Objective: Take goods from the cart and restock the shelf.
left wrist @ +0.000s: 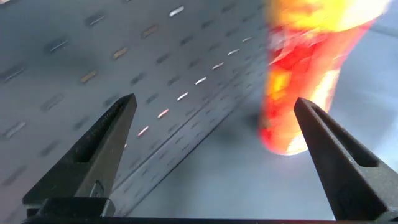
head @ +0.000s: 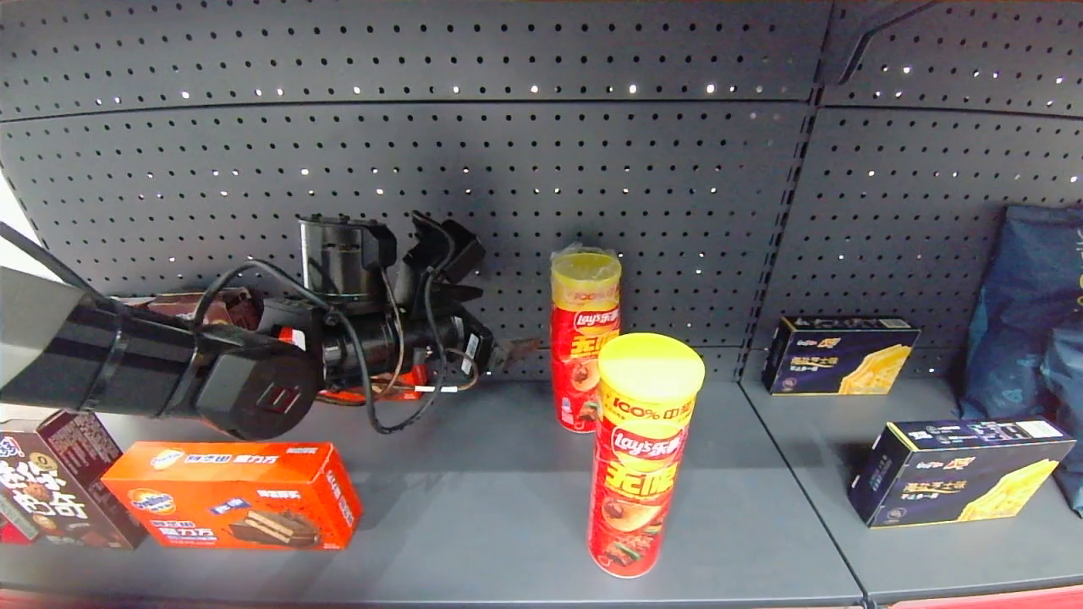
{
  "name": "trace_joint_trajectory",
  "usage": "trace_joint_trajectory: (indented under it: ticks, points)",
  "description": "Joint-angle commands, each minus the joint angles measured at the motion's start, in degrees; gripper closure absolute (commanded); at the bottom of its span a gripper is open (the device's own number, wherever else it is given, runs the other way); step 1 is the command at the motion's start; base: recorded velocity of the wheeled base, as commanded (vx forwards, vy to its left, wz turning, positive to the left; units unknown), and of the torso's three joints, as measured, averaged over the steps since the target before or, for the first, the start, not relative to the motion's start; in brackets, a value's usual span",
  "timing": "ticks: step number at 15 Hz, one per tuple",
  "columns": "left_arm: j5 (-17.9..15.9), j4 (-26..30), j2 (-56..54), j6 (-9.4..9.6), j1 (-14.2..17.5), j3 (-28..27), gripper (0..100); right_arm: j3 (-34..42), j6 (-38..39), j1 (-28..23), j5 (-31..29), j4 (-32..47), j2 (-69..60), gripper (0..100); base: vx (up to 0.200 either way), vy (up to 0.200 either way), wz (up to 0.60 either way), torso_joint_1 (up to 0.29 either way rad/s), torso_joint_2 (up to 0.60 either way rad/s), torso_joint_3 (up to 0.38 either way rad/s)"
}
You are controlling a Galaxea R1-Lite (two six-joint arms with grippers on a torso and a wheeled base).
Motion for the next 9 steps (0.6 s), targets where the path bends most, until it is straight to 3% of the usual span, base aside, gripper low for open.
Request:
trace_joint_trajectory:
  ticks: [1, 5, 7, 9]
  points:
    - [4.2, 0.3, -3.0, -0.02, -0.7, 3.0, 0, 0.0, 0.0, 0.0, 0.0, 0.0, 0.1, 0, 0.000, 0.000, 0.00, 0.000, 0.00, 0.000]
    - [11.3, 1.5, -2.6, -0.02, -1.8, 3.1, 0, 0.0, 0.0, 0.0, 0.0, -0.1, 0.1, 0, 0.000, 0.000, 0.00, 0.000, 0.00, 0.000]
    - [15.2, 6.4, -2.0, -0.02, -2.6, 2.4, 0, 0.0, 0.0, 0.0, 0.0, 0.0, 0.1, 0, 0.000, 0.000, 0.00, 0.000, 0.00, 0.000]
    - [17.4, 7.9, -0.3, -0.28, -3.5, 1.9, 0, 0.0, 0.0, 0.0, 0.0, 0.0, 0.1, 0, 0.000, 0.000, 0.00, 0.000, 0.00, 0.000]
